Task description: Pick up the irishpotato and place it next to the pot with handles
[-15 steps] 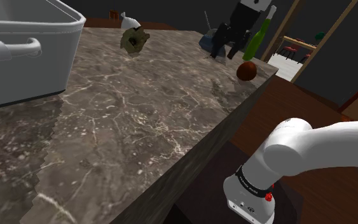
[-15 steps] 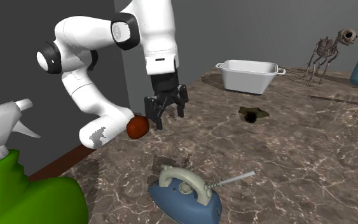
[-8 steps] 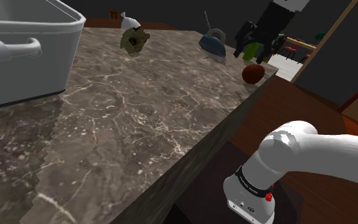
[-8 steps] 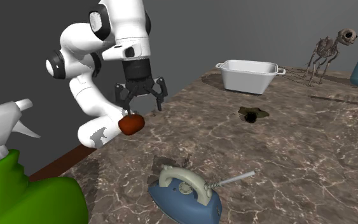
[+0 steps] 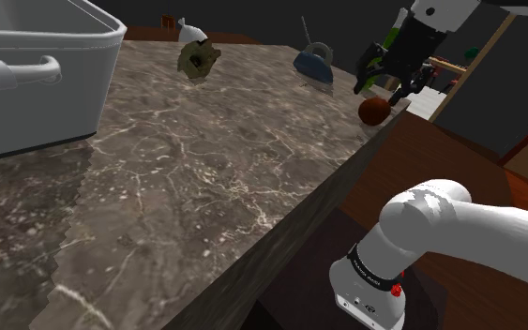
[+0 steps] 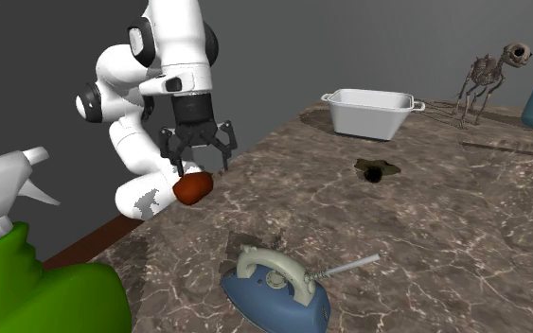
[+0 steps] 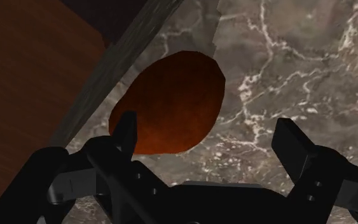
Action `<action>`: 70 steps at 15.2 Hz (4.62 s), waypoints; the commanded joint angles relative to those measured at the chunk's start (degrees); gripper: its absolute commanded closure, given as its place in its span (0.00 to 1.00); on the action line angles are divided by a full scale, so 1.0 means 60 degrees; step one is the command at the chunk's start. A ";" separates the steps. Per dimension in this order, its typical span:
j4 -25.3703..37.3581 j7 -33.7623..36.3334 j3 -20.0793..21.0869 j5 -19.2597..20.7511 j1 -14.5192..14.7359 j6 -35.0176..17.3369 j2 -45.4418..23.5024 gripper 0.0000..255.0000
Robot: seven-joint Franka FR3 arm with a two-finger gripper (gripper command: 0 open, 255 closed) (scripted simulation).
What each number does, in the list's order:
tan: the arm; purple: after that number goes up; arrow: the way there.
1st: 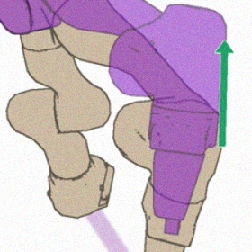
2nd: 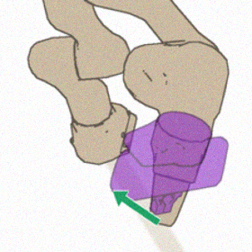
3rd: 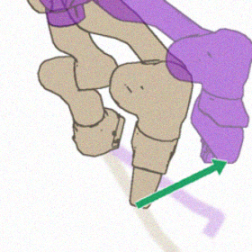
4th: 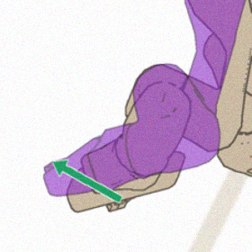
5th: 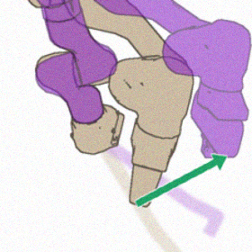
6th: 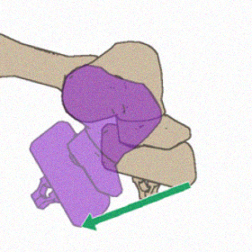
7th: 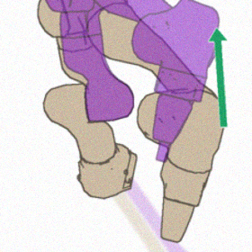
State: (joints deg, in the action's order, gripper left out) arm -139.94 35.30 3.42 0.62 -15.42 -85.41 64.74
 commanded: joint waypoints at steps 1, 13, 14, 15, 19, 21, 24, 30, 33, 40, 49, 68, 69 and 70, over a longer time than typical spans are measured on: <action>-0.0528 0.0016 -0.0017 -0.0097 0.0041 -0.0245 0.0114 0.00; -0.0409 0.0768 -0.0396 0.0384 0.1107 0.0098 0.0280 1.00; -0.0573 0.0809 -0.0369 0.0363 0.1120 0.0033 0.0375 1.00; -0.0317 0.0754 -0.0386 0.0385 0.1107 0.0126 0.0224 1.00; -0.0515 0.1136 -0.0715 0.0729 0.1615 -0.0186 0.0080 1.00; -0.0184 0.1366 -0.0858 0.0901 0.1963 0.0023 -0.0058 1.00; 0.0313 0.1415 -0.0888 0.0940 0.2070 0.0304 -0.0278 1.00; 0.1332 0.1364 -0.0860 0.0917 0.2069 0.0853 -0.0745 1.00; 0.1859 0.1337 -0.0847 0.0907 0.2068 0.1132 -0.0993 1.00; 0.3144 0.1271 -0.0820 0.0891 0.2061 0.1800 -0.1607 1.00; 0.4927 0.1177 -0.0791 0.0882 0.2047 0.2706 -0.2479 1.00; 0.7417 0.3710 0.1715 -0.0587 0.1897 0.3539 -0.4185 1.00; 0.7551 0.3956 0.1953 -0.0694 0.1875 0.3529 -0.4317 1.00; 0.7697 0.4203 0.2195 -0.0795 0.1849 0.3520 -0.4458 1.00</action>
State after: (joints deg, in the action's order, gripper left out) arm -94.69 58.94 15.11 -3.52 -4.13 -63.96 39.16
